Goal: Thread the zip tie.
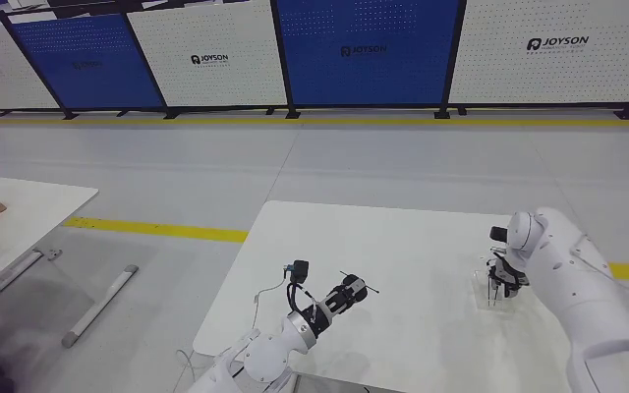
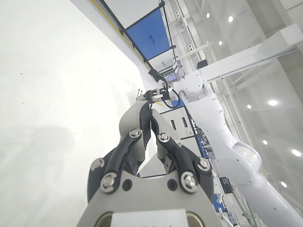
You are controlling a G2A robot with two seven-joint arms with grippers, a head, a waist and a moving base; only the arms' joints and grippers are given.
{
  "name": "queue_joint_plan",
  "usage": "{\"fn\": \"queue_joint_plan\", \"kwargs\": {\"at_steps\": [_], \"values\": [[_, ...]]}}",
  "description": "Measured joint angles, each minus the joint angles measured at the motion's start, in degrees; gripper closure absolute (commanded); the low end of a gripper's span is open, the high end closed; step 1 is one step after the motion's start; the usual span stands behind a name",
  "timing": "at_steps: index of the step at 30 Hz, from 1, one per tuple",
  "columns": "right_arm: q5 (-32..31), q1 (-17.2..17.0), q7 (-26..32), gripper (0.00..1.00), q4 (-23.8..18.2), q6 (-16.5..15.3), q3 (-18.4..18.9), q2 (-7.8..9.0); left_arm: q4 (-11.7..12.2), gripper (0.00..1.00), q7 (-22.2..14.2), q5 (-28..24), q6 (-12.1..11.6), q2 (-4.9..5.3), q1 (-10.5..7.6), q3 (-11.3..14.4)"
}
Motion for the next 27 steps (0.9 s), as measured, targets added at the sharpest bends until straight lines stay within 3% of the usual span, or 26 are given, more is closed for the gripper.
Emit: {"fn": "queue_joint_plan", "kwargs": {"at_steps": [27], "values": [[-1.6,0.2,-0.7,0.81,1.6,1.2,-0.5,-1.34,0.0,1.00,0.0,0.0,0.0,0.00,0.00,0.0]]}}
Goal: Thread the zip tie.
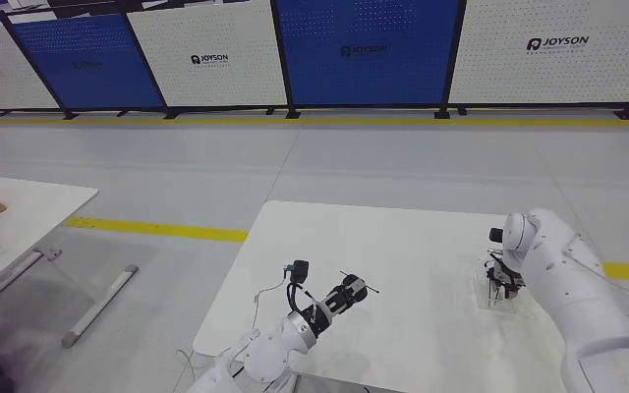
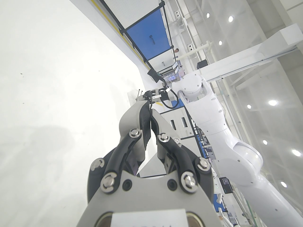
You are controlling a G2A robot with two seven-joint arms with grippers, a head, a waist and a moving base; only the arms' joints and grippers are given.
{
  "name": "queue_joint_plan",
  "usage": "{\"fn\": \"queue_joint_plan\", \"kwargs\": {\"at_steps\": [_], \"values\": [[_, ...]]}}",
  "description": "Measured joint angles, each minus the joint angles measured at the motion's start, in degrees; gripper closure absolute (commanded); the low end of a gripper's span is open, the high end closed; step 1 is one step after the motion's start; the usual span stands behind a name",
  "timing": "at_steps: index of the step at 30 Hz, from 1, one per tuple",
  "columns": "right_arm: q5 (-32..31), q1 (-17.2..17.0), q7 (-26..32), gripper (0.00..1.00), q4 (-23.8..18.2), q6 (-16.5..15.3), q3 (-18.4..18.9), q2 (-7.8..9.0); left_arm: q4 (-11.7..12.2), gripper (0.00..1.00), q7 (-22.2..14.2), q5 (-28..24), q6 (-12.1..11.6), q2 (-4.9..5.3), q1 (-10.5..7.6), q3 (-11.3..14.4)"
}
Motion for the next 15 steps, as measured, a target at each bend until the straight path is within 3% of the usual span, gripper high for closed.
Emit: {"fn": "queue_joint_plan", "kwargs": {"at_steps": [7,15], "values": [[-0.2,0.1,-0.1,0.86,1.0,-0.1,0.0,-0.37,0.0,1.00,0.0,0.0,0.0,0.00,0.00,0.0],[-0.3,0.3,-0.1,1.00,1.8,-0.2,0.0,-0.71,0.0,1.00,0.0,0.0,0.0,0.00,0.00,0.0]]}}
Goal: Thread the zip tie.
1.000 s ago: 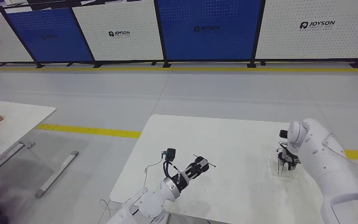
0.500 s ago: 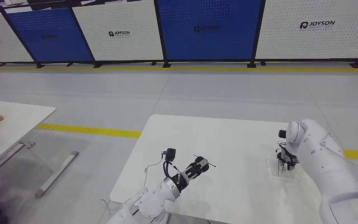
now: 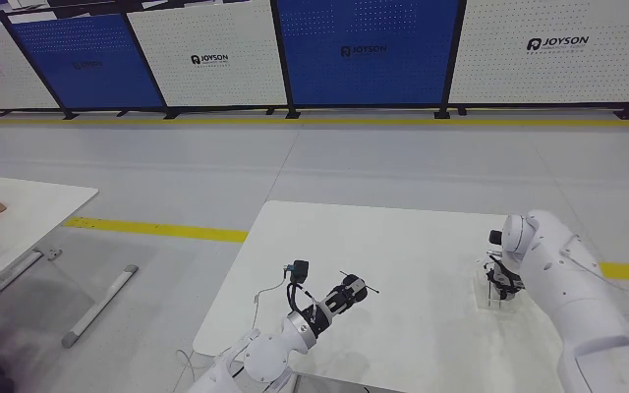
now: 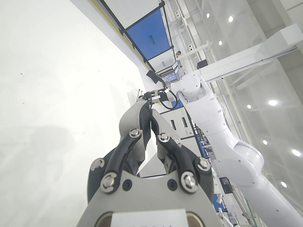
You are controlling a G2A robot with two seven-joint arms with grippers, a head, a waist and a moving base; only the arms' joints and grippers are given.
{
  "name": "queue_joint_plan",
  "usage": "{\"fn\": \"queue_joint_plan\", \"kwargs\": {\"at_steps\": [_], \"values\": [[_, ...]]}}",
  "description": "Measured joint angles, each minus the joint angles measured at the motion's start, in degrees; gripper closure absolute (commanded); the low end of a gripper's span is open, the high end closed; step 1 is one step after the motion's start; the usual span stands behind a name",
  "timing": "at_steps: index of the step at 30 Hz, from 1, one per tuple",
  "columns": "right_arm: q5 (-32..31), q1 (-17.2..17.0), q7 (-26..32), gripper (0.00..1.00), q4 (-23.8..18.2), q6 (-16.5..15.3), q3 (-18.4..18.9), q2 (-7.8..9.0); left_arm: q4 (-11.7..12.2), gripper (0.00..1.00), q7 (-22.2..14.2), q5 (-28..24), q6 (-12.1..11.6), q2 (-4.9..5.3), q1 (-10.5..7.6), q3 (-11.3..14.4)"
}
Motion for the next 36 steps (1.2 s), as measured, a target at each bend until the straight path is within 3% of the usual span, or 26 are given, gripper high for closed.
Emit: {"fn": "queue_joint_plan", "kwargs": {"at_steps": [20,36], "values": [[-0.1,0.5,-1.0,1.00,1.0,-0.7,0.5,-0.06,0.0,1.00,0.0,0.0,0.0,0.00,0.00,0.0],[2.3,0.6,-2.3,1.00,1.1,-7.6,2.4,1.33,0.0,1.00,0.0,0.0,0.0,0.00,0.00,0.0]]}}
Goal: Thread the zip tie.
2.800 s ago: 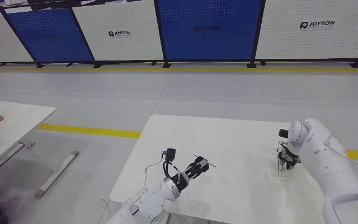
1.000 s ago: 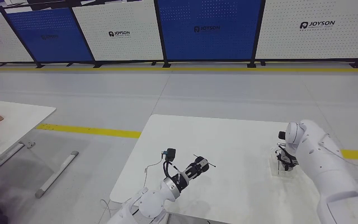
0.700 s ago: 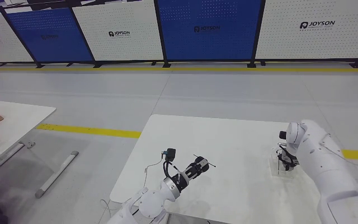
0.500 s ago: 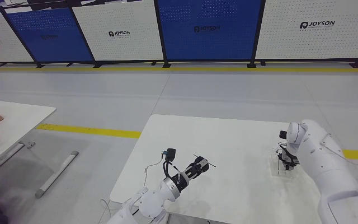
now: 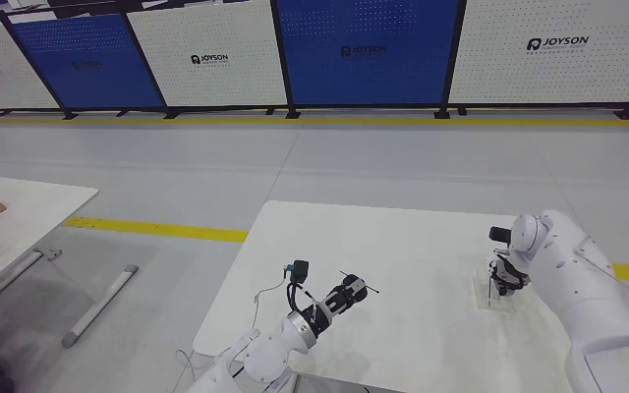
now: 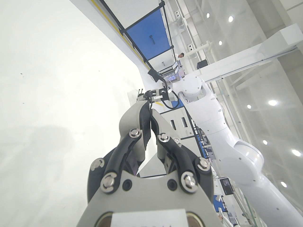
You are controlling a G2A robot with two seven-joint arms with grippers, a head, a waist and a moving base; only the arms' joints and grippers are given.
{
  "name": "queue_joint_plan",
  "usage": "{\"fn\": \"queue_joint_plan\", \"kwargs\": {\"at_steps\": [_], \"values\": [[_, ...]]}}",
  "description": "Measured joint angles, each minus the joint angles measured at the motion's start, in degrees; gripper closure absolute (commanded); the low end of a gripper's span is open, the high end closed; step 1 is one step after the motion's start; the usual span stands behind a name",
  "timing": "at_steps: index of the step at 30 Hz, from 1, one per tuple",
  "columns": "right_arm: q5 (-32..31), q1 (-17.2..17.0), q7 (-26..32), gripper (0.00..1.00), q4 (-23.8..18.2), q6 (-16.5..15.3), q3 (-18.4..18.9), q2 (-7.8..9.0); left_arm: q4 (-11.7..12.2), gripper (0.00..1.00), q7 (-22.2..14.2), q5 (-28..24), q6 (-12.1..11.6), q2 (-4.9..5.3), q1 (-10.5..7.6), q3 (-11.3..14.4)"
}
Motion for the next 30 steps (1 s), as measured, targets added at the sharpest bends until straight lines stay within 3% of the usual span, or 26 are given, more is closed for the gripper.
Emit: {"fn": "queue_joint_plan", "kwargs": {"at_steps": [26,30], "values": [[-0.4,-1.2,0.8,1.00,-2.6,-1.5,0.7,1.22,0.0,1.00,0.0,0.0,0.0,0.00,0.00,0.0],[-0.5,-1.4,0.9,0.90,-3.0,-1.6,0.8,1.31,0.0,1.00,0.0,0.0,0.0,0.00,0.00,0.0]]}}
